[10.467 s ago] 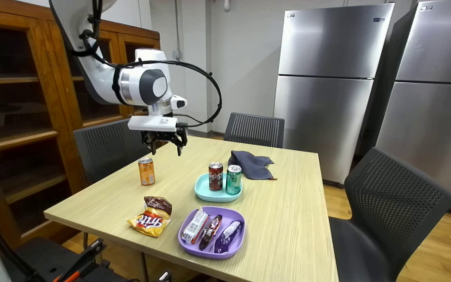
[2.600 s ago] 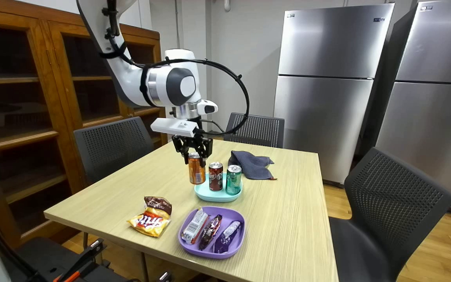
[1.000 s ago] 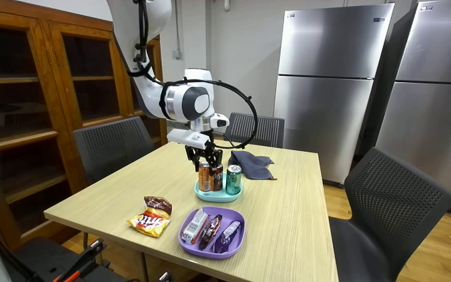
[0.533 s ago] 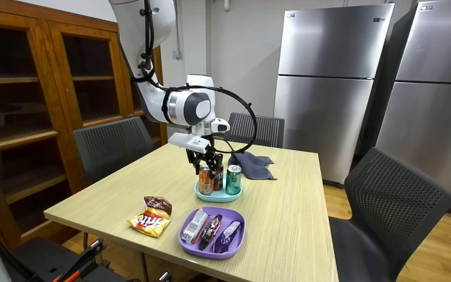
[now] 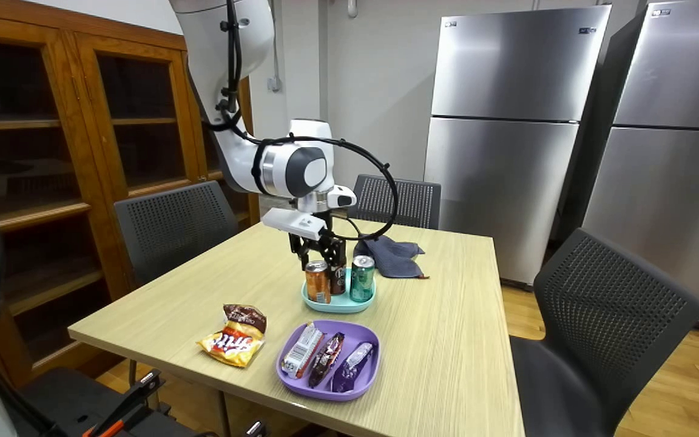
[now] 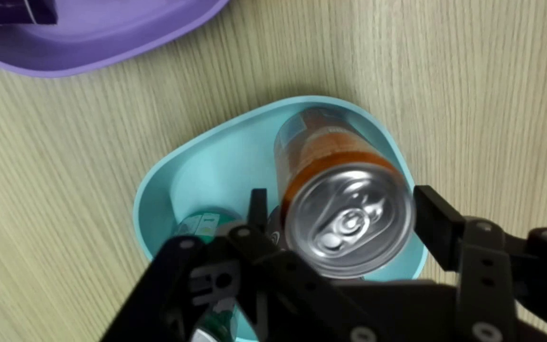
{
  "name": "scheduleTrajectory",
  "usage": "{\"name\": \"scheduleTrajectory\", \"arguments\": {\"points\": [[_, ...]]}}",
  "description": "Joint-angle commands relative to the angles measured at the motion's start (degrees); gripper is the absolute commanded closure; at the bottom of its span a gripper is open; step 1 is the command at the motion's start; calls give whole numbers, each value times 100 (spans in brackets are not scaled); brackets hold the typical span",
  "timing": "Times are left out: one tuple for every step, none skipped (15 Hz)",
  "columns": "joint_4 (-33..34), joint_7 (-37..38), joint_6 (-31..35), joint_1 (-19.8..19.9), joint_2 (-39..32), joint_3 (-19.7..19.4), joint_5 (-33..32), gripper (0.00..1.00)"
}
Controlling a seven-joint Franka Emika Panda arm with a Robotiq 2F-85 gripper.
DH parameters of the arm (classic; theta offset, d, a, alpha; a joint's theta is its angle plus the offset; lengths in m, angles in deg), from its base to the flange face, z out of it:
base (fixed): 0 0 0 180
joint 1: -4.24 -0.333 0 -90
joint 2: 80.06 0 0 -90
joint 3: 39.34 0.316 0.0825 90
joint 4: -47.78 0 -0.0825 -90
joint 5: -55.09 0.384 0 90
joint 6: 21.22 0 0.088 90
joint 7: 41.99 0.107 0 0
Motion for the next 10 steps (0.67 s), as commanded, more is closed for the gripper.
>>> {"name": "scheduleTrajectory", "arguments": {"points": [[56, -64, 21, 96, 46, 96, 85, 0], [43, -67, 29, 96, 71, 94, 81, 0], [14, -79, 34, 104, 115, 98, 85, 0], [-6, -104, -1, 124, 154, 114, 101, 0], [-46, -97, 0, 120, 187, 104, 93, 0], [-92, -90, -17, 109, 223, 84, 71, 0], [-155, -86, -9, 107, 281, 68, 57, 0], [-209, -127, 12, 123, 339, 80, 53, 0], [-290, -132, 24, 114, 440, 66, 27, 0], [-361, -120, 43, 90, 525, 40, -14, 0]]}}
